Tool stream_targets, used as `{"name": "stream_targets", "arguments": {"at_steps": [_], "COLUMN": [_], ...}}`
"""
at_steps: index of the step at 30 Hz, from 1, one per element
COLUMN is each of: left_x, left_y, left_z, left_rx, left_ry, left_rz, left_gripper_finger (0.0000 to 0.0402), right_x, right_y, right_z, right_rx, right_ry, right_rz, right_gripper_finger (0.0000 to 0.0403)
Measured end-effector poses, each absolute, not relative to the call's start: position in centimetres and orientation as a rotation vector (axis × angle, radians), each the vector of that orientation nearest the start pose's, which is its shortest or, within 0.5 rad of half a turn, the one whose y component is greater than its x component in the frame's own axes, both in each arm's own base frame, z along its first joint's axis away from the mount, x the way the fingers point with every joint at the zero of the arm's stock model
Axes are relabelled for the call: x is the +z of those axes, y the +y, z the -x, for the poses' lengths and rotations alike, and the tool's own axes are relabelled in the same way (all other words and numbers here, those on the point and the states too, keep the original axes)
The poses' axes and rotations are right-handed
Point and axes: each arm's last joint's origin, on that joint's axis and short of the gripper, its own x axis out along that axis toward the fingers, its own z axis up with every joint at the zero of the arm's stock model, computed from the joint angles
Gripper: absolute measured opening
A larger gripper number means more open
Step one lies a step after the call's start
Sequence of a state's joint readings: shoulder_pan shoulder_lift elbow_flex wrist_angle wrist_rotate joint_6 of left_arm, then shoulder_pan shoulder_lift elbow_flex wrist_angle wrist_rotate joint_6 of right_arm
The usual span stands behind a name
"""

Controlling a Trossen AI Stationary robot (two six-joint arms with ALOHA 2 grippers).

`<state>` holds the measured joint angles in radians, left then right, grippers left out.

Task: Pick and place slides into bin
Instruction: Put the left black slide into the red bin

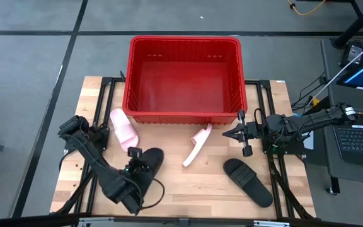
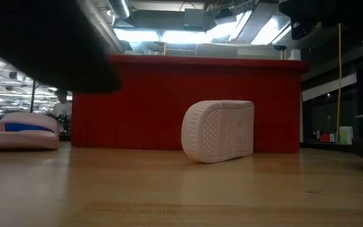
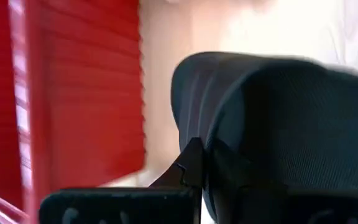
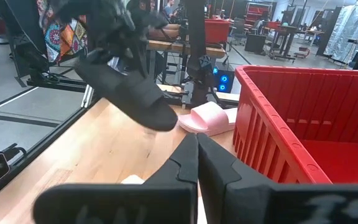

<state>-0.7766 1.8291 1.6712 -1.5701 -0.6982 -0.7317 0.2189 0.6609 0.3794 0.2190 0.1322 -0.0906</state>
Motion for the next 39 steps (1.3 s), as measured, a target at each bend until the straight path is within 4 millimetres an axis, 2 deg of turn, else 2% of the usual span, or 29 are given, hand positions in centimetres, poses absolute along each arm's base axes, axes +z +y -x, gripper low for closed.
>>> {"name": "stream_targets", "arguments": {"at_steps": [5, 10, 19, 23, 30, 34, 39], "left_x": [31.4, 33.0, 34.8, 37.3, 42.5, 43.7, 43.9], "left_y": [-20.7, -19.7, -15.9, -13.4, -8.5, -6.0, -2.9], "left_z": [-25.7, -26.8, -28.5, -27.4, -23.5, -22.5, -22.8], "left_rx": [0.395, 0.441, 0.516, 0.542, 0.687, 0.786, 0.882], "left_ry": [1.052, 0.98, 0.965, 0.938, 0.805, 0.805, 0.898], "left_rz": [-0.566, -0.591, -0.736, -0.735, -0.734, -0.761, -0.807], "left_gripper_finger": [0.0004, 0.0004, 0.0004, 0.0004, 0.0004, 0.0004, 0.0004], "right_x": [24.9, 24.9, 24.9, 24.9, 24.9, 24.9, 24.9], "right_y": [3.1, 3.1, 3.1, 3.1, 3.1, 3.1, 3.0], "right_z": [-15.7, -15.7, -15.7, -15.7, -15.7, -15.7, -15.7], "right_rx": [0.083, 0.082, 0.082, 0.082, 0.082, 0.082, 0.07], "right_ry": [0.062, 0.062, 0.061, 0.061, 0.056, 0.055, 0.056], "right_rz": [0.103, 0.128, 0.126, 0.128, 0.128, 0.141, 0.154], "right_gripper_finger": [0.0006, 0.0006, 0.0006, 0.0006, 0.0006, 0.0006, 0.0006]}}
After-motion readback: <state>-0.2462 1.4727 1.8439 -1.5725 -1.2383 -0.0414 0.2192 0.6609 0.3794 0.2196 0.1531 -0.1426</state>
